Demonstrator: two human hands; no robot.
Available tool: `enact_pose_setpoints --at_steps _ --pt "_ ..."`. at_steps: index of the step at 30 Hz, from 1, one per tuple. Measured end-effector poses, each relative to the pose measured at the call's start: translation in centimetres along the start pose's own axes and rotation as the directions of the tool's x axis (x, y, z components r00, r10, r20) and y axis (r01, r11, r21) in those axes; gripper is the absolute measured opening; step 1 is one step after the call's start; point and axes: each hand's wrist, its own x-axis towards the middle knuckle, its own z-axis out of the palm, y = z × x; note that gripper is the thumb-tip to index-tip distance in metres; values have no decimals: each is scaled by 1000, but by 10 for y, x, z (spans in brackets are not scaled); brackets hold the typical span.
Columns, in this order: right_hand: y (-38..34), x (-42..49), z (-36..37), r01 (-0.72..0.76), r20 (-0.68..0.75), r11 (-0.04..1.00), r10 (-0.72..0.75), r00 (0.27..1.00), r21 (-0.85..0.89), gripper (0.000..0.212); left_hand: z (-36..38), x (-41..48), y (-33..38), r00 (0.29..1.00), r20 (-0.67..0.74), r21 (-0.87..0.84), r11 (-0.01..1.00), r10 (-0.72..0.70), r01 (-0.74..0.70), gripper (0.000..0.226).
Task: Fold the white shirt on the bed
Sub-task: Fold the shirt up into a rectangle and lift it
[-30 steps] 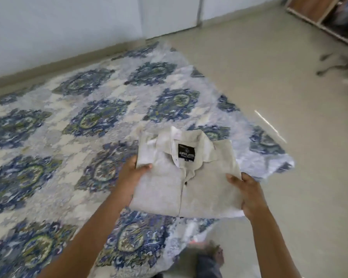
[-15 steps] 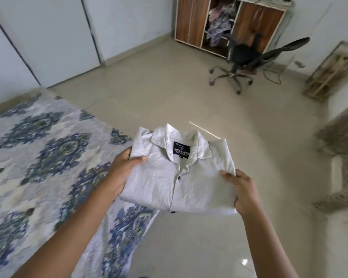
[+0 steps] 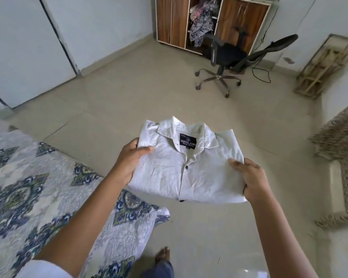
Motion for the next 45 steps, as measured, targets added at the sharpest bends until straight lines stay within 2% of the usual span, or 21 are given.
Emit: enact_pose_setpoints --at_steps 4,9,14,17,24,27,30,34,38,42,45 --pt "-32 65 24 3 20 1000 -4 1000 4 11 15 63 20 1000 -23 10 1000 21 -21 24" --pt "-68 150 58 -3 118 1000 4 993 -1 6 22 139 38 996 -88 -11 999 35 -36 21" --pt "-105 228 117 18 265 997 1 964 -69 7 14 195 51 961 -276 -46 998 25 -39 16" --pt "-121 263 165 26 371 991 24 928 -129 8 -5 214 57 916 -400 -44 998 30 -51 15" --pt "-129 312 328 73 629 969 94 771 -235 6 -91 249 67 759 -651 -154 983 -24 -101 23" --pt "-120 325 407 116 691 953 115 714 -279 7 -140 263 67 689 -724 -192 972 -45 -138 16" --pt "-112 327 498 134 760 936 176 625 -327 5 -198 272 75 593 -802 -219 961 -77 -172 18" --pt "-98 316 609 180 816 907 237 527 -380 26 -272 281 83 464 -879 -232 949 -111 -212 18" --pt "-78 300 710 260 854 858 314 415 -442 12 -335 288 82 364 -922 -248 924 -133 -290 18" --pt "-59 283 805 346 879 817 366 306 -461 11 -389 297 74 247 -947 -285 890 -205 -355 33" --pt "-46 266 882 429 894 786 412 174 -445 4 -422 309 70 124 -960 -279 859 -249 -429 33"
